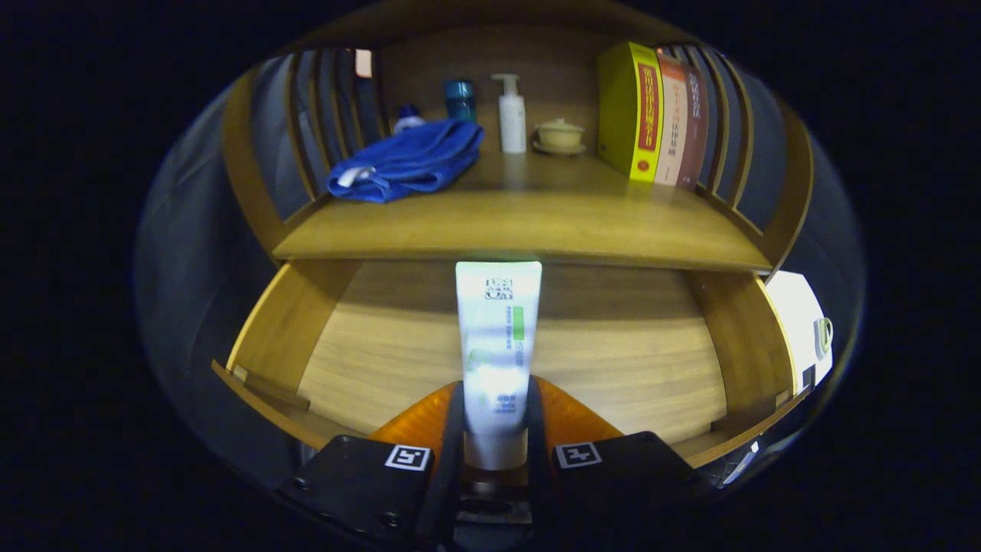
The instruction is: Pull open the drawer, take out the items inside it, and place them on the countertop above the cabinet.
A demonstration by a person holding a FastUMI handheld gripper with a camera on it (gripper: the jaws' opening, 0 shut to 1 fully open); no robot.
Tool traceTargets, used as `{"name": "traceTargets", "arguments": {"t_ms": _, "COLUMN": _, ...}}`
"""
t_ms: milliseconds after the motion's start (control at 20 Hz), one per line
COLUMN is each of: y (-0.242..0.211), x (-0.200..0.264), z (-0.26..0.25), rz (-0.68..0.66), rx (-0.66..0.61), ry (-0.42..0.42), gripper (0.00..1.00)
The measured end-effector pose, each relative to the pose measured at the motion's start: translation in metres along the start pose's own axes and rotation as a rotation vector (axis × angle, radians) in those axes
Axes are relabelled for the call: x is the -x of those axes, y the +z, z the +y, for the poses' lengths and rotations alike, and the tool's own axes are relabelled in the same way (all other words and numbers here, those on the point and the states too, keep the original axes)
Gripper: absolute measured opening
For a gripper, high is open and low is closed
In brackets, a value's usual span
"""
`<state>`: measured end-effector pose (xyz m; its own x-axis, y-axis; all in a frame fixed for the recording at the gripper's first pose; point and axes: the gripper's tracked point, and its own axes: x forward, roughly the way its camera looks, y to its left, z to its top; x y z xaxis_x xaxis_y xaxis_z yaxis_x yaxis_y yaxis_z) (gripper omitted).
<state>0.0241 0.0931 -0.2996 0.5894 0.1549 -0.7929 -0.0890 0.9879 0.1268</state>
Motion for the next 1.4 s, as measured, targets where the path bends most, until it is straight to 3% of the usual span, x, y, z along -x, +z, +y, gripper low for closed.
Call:
{"name": "traceTargets", "arguments": {"t_ms": 150, "y": 0.034, "x": 0.012, "z": 0.009, "rz": -0.122, "rx": -0.014, "ry": 0.006, "gripper": 0.45}}
{"name": "traceTargets", "arguments": {"t_ms": 300, "y": 0.096, "x": 0.007, "z": 0.007, "rz": -0.191, "rx": -0.013, "ry": -0.005, "gripper": 0.45}}
{"name": "traceTargets", "arguments": {"t_ms": 550, "y": 0.158, "x": -0.043, "z": 0.004, "rz": -0.108, "rx": -0.029, "ry": -0.024, "gripper": 0.45}}
{"name": "traceTargets", "arguments": {"t_ms": 900, "y": 0.155, "x": -0.105, "z": -0.027, "rz": 0.035, "rx": -0.039, "ry": -0.132, "gripper": 0.46}}
{"name": "traceTargets", "arguments": {"t_ms": 1250, "y": 0.145, "x": -0.114, "z": -0.034, "rz": 0.061, "rx": -0.080, "ry": -0.139, "gripper": 0.49}}
{"name": "traceTargets", "arguments": {"t_ms": 1400, "y": 0.152, "x": -0.116, "z": -0.034, "rz": 0.030, "rx": -0.084, "ry": -0.124, "gripper": 0.56}}
